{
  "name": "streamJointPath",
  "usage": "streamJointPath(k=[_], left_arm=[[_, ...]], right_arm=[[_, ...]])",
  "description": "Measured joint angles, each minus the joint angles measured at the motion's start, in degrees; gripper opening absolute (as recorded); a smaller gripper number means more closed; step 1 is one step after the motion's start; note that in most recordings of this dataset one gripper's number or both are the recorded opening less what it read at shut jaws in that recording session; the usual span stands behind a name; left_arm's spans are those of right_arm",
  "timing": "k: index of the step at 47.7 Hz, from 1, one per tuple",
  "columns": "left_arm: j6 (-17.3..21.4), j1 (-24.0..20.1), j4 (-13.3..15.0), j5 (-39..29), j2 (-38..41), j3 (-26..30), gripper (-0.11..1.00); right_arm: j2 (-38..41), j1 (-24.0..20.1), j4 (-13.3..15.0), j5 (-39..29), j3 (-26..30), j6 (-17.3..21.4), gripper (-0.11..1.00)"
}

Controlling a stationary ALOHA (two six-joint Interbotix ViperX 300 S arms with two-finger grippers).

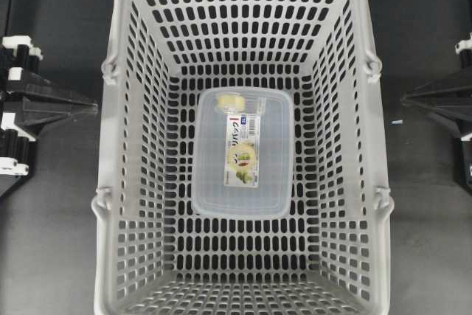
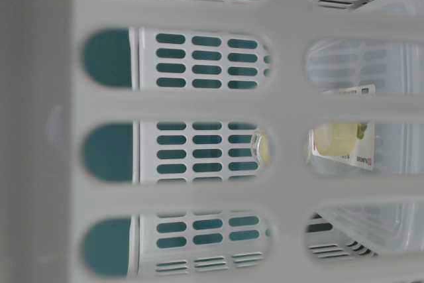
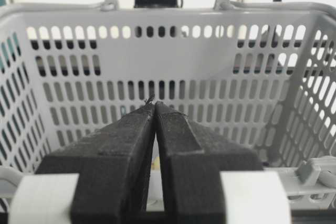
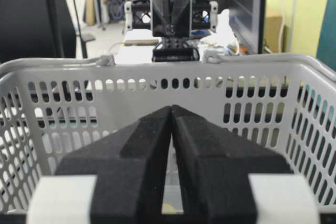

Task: Pick up the cellophane tape from the shopping basket with the left arm.
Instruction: 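Move the left gripper over the basket toward the clear tape roll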

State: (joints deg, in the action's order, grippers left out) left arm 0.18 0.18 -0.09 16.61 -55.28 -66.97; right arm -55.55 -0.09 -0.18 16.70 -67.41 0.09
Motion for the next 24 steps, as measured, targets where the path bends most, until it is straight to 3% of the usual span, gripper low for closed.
streamJointPath(k=[4,11,24], left_arm=[[-1.2,0.2,-1.1,-1.8,0.5,1.1,0.0],[-2.5,1.2,-2.2,-10.0,3.3,6.4,0.0],[-2.5,1.7,-2.2,-29.0,11.9,20.7,0.0]], right_arm=[[0.1,-0.1,-0.1,-0.2,0.0,0.1,0.01],[0.2,-0.8,-0.1,-2.3,0.2,0.9,0.01],[0.3,-1.7,-0.1,-8.3,1.2,1.5,0.01]])
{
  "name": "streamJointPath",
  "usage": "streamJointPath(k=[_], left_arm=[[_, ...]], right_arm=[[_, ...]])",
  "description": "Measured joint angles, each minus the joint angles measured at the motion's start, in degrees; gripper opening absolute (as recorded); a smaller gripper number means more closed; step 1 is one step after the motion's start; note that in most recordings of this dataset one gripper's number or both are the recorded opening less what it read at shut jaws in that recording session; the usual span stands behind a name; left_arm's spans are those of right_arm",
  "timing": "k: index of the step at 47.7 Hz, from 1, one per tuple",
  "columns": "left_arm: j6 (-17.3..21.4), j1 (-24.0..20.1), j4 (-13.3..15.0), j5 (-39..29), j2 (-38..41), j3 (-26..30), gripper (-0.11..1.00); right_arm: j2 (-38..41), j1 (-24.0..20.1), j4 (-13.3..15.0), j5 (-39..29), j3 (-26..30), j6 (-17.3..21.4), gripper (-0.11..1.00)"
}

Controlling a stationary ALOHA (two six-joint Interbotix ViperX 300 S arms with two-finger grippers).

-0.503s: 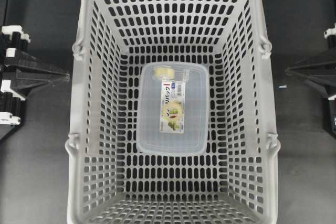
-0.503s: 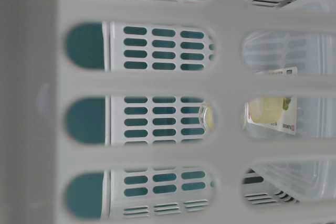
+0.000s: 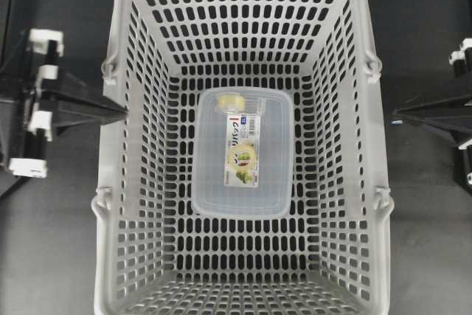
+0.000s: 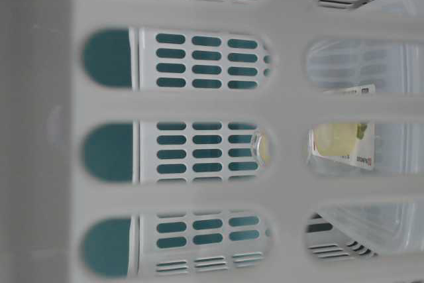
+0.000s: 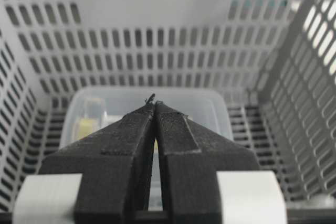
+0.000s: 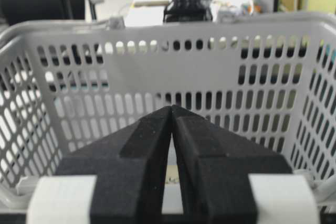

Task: Pick up the cellophane tape from the shopping basket with the left arm.
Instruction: 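Move the left gripper over the basket toward the clear tape roll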

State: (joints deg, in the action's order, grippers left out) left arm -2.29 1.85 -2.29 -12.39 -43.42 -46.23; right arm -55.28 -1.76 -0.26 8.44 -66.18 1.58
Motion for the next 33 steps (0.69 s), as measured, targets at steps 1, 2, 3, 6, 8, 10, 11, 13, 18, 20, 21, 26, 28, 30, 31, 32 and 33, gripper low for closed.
streamJointPath(k=[1,2,3,6,8,10,11,13,18,20,21,26,28,30,31,32,33], left_arm=[[0.0,0.1,-0.1,-1.4,0.9,1.3,0.0],[0.0,0.1,0.0,-2.8,1.8,2.6,0.0],[0.0,0.1,-0.1,-4.3,2.9,3.9,0.0],[0.2,0.2,0.0,-9.1,5.8,7.6,0.0],[0.3,0.2,-0.1,-11.8,7.6,9.8,0.0],[0.4,0.2,-0.1,-14.2,9.4,12.0,0.0],[0.4,0.3,-0.1,-15.6,10.4,13.1,0.0],[0.5,0.4,-0.1,-18.0,12.3,15.2,0.0],[0.6,0.6,0.0,-22.9,17.0,19.5,0.0],[0.7,0.7,-0.1,-24.3,18.6,20.8,0.0],[0.7,0.8,-0.1,-24.9,19.4,21.4,0.0],[0.8,1.1,-0.1,-27.6,23.1,24.7,0.0],[0.7,1.1,-0.1,-28.8,24.7,26.3,0.0],[0.7,1.1,-0.1,-30.1,26.0,27.5,0.0],[0.8,1.1,-0.1,-30.7,26.6,28.2,0.0],[0.8,1.1,-0.1,-31.4,27.2,28.8,0.0],[0.8,1.1,-0.1,-32.1,27.9,29.4,0.0]], right_arm=[[0.0,-0.1,0.0,-0.3,0.1,0.0,0.01],[0.0,-0.1,0.0,-0.4,0.1,0.0,0.01],[0.0,0.0,0.0,-0.6,0.2,0.0,0.01],[-0.1,-0.1,0.0,-1.0,0.2,0.0,0.01],[-0.1,-0.1,0.0,-1.1,0.3,0.0,0.01],[-0.2,-0.1,0.0,-1.2,0.3,0.0,0.01],[-0.3,-0.1,-0.1,-1.2,0.3,0.0,0.01],[-0.3,-0.1,0.0,-1.2,0.3,0.0,0.01],[-0.4,-0.1,0.0,-1.4,0.2,0.0,0.01],[-0.4,-0.1,0.0,-1.5,0.3,0.1,0.01],[-0.4,-0.1,0.0,-1.6,0.3,0.1,0.01],[-0.4,-0.1,0.0,-1.7,0.3,0.1,0.06],[-0.5,-0.1,-0.1,-1.7,0.3,0.1,0.13],[-0.7,-0.1,0.0,-1.7,0.3,0.1,0.24],[-0.8,-0.1,-0.1,-1.7,0.3,0.1,0.28],[-0.8,-0.2,0.0,-1.7,0.3,0.1,0.34],[-0.9,-0.1,0.0,-1.7,0.3,0.1,0.4]])
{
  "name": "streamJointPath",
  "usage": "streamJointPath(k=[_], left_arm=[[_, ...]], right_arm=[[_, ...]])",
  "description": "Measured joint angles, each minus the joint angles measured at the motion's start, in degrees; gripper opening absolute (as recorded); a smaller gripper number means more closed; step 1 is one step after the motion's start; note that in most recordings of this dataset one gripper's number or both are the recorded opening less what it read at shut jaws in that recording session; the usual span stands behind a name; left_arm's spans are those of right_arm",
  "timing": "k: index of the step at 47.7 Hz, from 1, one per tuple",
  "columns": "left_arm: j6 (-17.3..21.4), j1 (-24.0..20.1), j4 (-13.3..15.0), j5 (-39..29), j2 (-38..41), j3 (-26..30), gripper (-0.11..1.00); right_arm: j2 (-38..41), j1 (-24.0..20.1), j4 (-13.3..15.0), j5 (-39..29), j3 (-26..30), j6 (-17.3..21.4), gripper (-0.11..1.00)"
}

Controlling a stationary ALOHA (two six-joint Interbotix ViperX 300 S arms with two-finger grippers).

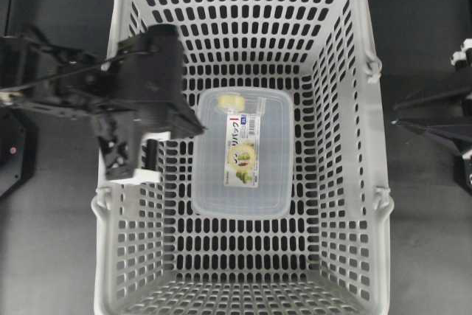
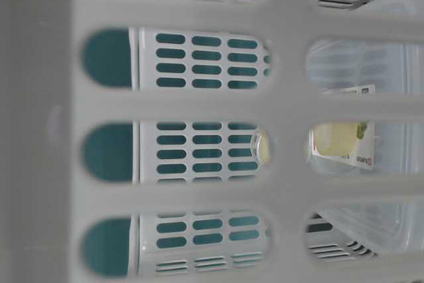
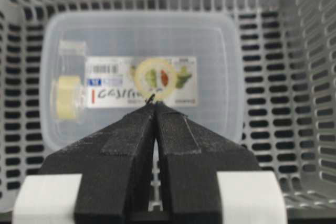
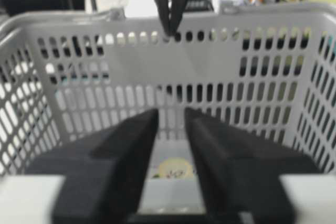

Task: Pick up the cellophane tape from the shopping basket with the left arm.
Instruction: 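Move the left gripper over the basket toward the clear tape roll, then lower the open left gripper around the tape roll on the container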

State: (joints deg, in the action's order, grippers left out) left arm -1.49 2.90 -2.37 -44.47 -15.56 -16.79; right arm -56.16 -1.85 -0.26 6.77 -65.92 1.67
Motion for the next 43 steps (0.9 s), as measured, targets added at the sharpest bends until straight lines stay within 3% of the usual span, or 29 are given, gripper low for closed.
streamJointPath(k=[4,8,19,22,31,33,36,43], left_arm=[[0.0,-0.2,0.0,-2.7,2.5,2.1,0.0],[0.0,-0.3,0.0,-4.6,4.8,3.5,0.0],[0.1,-0.4,0.0,-7.0,9.4,7.5,0.03],[0.1,-0.4,0.0,-8.0,10.5,8.4,0.17],[0.1,-0.4,0.0,-11.2,14.7,11.4,0.75],[0.1,-0.4,0.0,-11.8,15.6,12.0,0.84],[0.1,-0.4,0.0,-12.7,17.1,12.8,0.9],[0.2,0.2,0.0,-13.1,20.7,14.5,0.9]], right_arm=[[-0.4,0.0,-0.1,-0.3,0.0,0.0,0.63],[-0.4,0.0,0.0,-0.4,0.0,0.0,0.76],[-0.5,-0.6,-0.1,-0.5,0.0,0.0,0.76],[-0.5,-0.6,0.0,-0.5,0.0,0.0,0.76],[-0.5,-0.8,0.0,-0.4,0.0,0.0,0.76],[-0.6,-1.0,-0.1,-0.4,0.0,0.0,0.76],[-0.7,-1.2,-0.1,-0.4,0.0,0.0,0.76],[-0.7,-1.4,-0.1,-0.4,0.0,-0.1,0.76]])
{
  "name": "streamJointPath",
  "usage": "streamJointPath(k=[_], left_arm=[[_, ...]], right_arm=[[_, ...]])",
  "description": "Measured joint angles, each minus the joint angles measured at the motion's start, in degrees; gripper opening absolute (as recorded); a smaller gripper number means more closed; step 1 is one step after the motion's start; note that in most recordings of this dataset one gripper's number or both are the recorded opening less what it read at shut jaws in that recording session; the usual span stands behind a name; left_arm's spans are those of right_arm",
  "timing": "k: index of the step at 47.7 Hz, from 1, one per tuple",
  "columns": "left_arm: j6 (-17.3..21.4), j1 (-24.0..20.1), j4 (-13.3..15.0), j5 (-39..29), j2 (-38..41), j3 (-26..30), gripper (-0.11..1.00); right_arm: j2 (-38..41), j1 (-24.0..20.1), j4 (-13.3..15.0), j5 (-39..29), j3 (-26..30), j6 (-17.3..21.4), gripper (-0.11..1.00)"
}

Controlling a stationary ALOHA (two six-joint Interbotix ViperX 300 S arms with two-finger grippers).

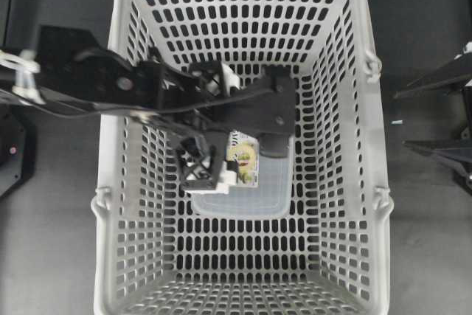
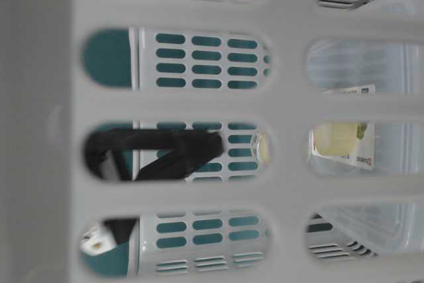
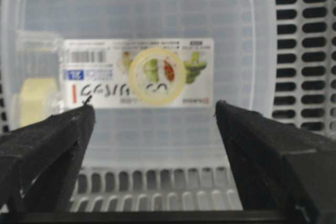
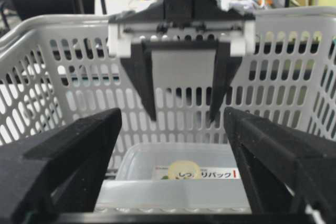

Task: Pick up the cellophane tape from the shopping basket with the left arm.
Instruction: 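Lower the open left gripper around the tape roll on the container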

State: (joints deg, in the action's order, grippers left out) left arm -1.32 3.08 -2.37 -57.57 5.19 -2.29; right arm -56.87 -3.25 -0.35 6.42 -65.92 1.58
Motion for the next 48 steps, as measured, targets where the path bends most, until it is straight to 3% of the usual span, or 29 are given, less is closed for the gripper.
streamJointPath(k=[13,48], left_arm=[[2.9,1.1,0.0,-0.3,5.7,1.6,0.91],[3.3,0.4,0.0,0.1,11.0,1.5,0.91]], right_arm=[[-0.3,0.0,0.0,0.2,0.0,0.1,0.76],[-1.0,-0.5,0.1,0.2,0.1,0.1,0.76]])
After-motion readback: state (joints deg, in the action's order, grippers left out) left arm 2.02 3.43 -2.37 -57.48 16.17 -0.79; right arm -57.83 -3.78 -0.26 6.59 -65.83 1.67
